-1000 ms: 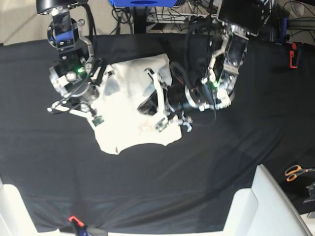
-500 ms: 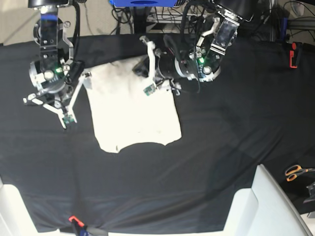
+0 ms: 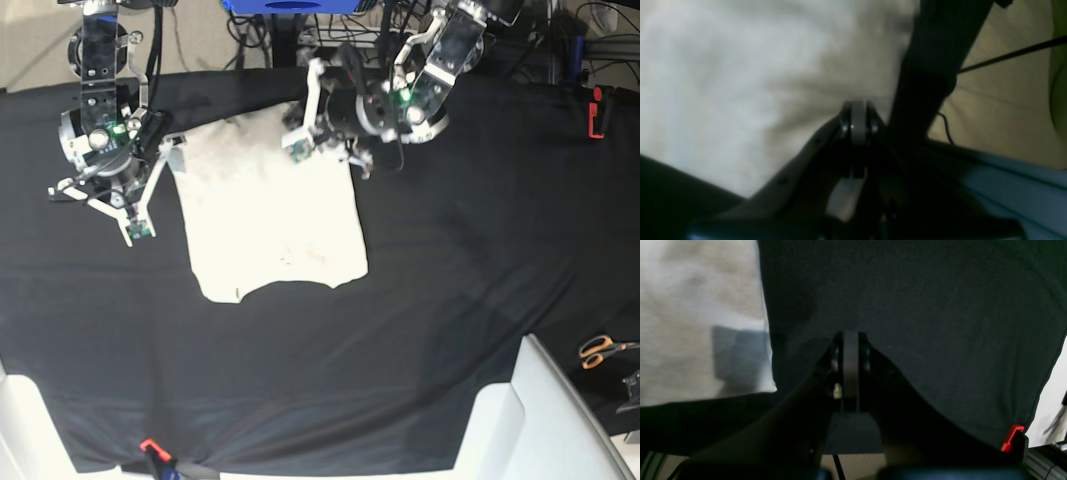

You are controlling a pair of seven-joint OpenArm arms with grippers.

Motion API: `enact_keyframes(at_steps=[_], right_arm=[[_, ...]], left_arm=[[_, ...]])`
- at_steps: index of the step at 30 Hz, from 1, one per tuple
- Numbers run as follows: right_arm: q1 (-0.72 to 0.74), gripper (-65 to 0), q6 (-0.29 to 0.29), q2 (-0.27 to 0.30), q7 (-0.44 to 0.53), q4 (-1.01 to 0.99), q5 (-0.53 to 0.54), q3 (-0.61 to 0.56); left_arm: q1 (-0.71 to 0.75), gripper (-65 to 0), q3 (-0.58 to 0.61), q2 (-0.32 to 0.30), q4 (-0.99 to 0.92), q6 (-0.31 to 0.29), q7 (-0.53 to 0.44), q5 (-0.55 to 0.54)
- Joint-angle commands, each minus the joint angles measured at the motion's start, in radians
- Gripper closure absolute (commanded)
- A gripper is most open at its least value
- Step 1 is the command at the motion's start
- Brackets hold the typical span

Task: Fold the T-shirt properly
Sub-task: 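Release the collar and raise both grippers away from the shirt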

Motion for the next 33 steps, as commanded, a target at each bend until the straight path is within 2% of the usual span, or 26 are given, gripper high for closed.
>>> enact_keyframes(at_steps=[1, 13, 17, 23, 26, 33], right_arm=[[0.009, 0.0, -0.003, 0.004, 0.011, 0.022, -0.004, 0.006], [-0.006, 0.0, -0.001, 0.001, 0.011, 0.088, -0.002, -0.028], [-0.028, 0.0, -0.001, 0.001, 0.008, 0.096, -0.002, -0.134], [-0.028, 0.0, -0.001, 0.001, 0.004, 0.073, -0.002, -0.261], [-0.023, 0.0, -0.001, -0.001, 0.004, 0.053, -0.002, -0.28], [-0.012, 0.0, -0.001, -0.024, 0.011, -0.081, -0.001, -0.263]], left_arm=[[0.001, 0.0, -0.002, -0.012, 0.014, -0.005, -0.014, -0.013], [0.042, 0.0, -0.009, -0.068, 0.046, -0.004, -0.02, -0.025], [0.06, 0.0, -0.086, -0.032, 0.123, 0.033, -0.02, -0.024], [0.013, 0.0, -0.086, 0.046, 0.091, 0.038, -0.02, -0.013], [-0.007, 0.0, -0.086, 0.072, 0.025, 0.038, -0.02, -0.013], [-0.009, 0.0, -0.085, 0.071, -0.038, 0.038, -0.022, -0.013]])
